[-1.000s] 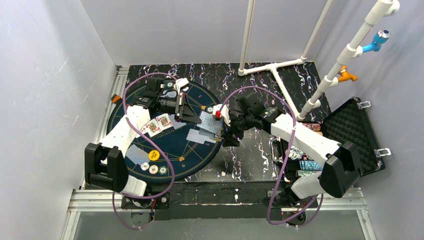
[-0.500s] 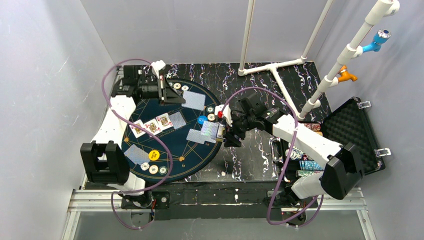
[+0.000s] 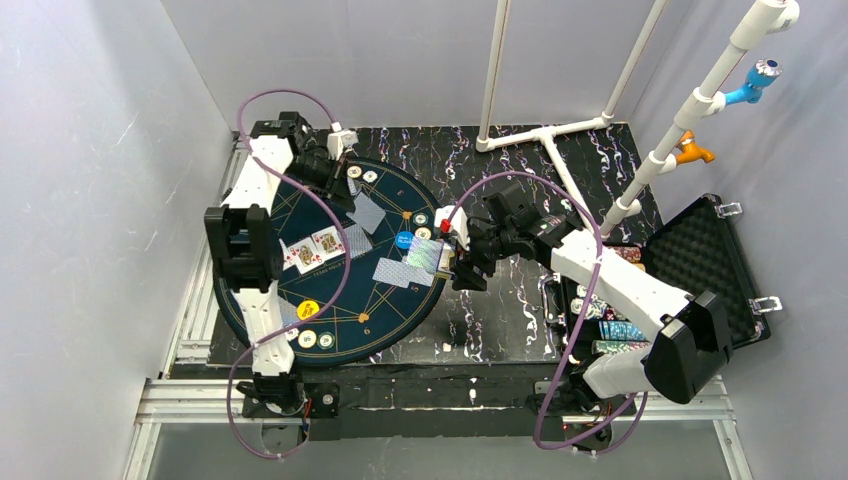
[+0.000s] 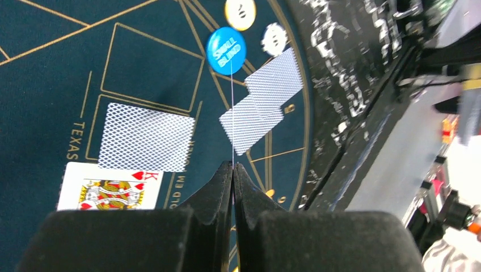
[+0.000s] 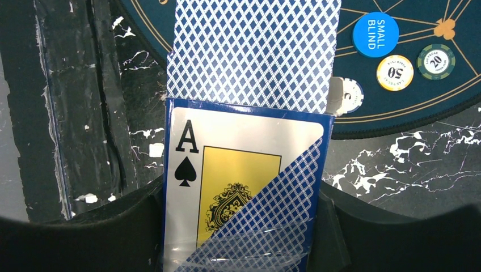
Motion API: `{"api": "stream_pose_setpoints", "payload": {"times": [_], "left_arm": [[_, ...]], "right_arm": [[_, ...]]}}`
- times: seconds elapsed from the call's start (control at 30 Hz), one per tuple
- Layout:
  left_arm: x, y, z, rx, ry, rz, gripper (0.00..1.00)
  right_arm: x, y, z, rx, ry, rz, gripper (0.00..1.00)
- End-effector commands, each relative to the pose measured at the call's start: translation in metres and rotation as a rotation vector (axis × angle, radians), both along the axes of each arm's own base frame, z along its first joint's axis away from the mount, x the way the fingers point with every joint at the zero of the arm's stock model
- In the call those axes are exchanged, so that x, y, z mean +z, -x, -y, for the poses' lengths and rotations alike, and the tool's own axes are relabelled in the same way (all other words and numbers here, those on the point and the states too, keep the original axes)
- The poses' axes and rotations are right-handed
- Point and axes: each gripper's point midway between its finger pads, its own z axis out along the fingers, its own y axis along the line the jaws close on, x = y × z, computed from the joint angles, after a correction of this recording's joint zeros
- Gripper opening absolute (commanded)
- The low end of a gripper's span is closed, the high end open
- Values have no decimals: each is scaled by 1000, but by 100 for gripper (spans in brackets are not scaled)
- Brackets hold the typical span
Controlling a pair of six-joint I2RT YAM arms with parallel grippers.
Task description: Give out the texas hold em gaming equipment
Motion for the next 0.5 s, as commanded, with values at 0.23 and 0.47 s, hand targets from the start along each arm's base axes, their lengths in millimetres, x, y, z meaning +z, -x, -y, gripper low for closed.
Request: {"api": "stream_pose_setpoints", "payload": {"times": [0.23, 0.47], "left_arm": [[-53, -3, 5, -254, -134, -28, 0], [-83, -17, 12, -298, -185, -34, 0]], "right_arm": [[12, -5, -2, 4, -30, 30, 1], [9, -6, 0, 1, -22, 23, 1]]}}
